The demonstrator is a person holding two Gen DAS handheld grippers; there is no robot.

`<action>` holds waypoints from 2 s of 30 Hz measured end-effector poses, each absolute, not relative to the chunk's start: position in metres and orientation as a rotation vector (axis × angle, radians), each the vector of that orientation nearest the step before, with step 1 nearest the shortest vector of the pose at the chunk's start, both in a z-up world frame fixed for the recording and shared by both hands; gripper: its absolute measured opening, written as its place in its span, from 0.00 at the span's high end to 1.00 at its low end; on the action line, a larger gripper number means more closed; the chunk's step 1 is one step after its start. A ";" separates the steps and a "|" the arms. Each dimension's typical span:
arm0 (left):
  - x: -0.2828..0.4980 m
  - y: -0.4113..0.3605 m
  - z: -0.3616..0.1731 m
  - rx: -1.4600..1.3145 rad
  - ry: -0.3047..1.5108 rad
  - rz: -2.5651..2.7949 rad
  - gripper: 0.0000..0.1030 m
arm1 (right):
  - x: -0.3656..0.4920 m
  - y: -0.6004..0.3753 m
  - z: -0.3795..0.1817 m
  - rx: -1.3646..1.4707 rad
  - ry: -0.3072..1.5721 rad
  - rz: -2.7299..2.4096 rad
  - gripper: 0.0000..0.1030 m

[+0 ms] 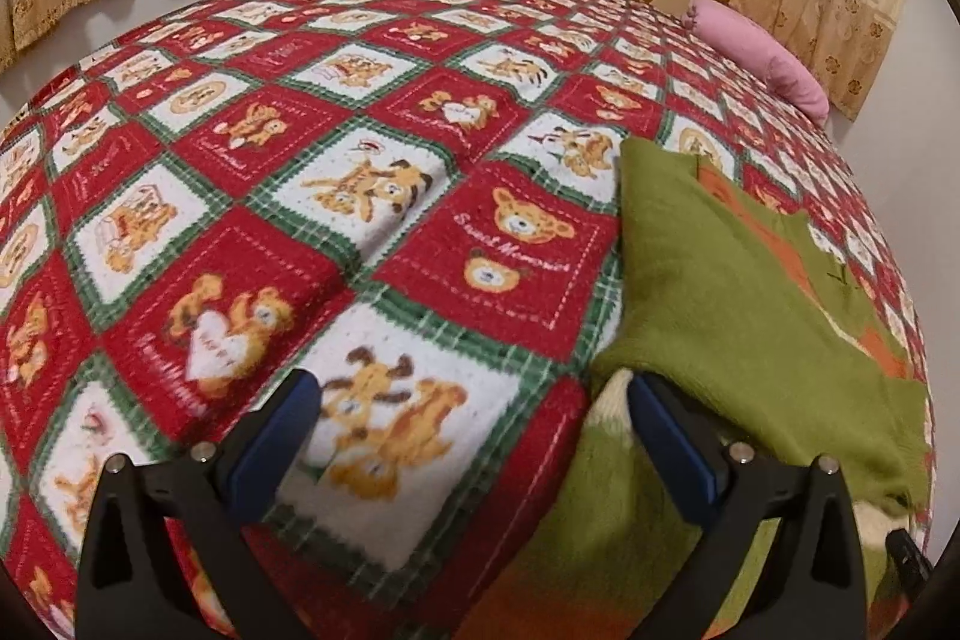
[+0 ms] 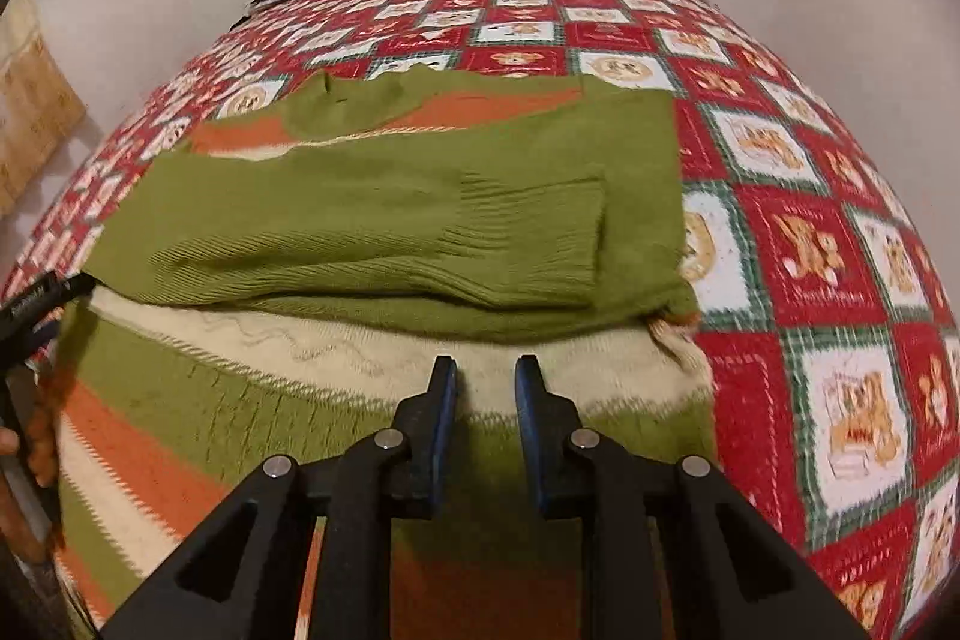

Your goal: Fold small clothes

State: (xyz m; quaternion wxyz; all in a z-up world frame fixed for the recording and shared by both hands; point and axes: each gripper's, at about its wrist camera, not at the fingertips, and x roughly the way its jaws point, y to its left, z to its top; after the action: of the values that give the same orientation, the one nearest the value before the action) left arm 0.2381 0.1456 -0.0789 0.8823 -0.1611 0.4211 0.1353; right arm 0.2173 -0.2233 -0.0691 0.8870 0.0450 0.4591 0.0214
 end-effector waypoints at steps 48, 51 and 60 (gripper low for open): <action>0.067 0.131 -0.056 0.075 0.779 -0.097 0.00 | -0.019 -0.273 -0.021 0.192 0.831 -0.047 0.50; 0.043 0.132 -0.056 0.085 0.774 -0.127 0.00 | -0.042 -0.283 -0.030 0.254 0.856 -0.034 0.50; 0.005 0.123 -0.080 0.030 0.919 -0.229 0.11 | -0.075 -0.268 -0.064 0.243 0.955 -0.004 0.50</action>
State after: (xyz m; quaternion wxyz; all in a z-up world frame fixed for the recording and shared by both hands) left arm 0.0046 0.1234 -0.0803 0.8898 0.0147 0.4426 -0.1104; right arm -0.0747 -0.2680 -0.0640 0.8811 0.1168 0.4582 -0.0019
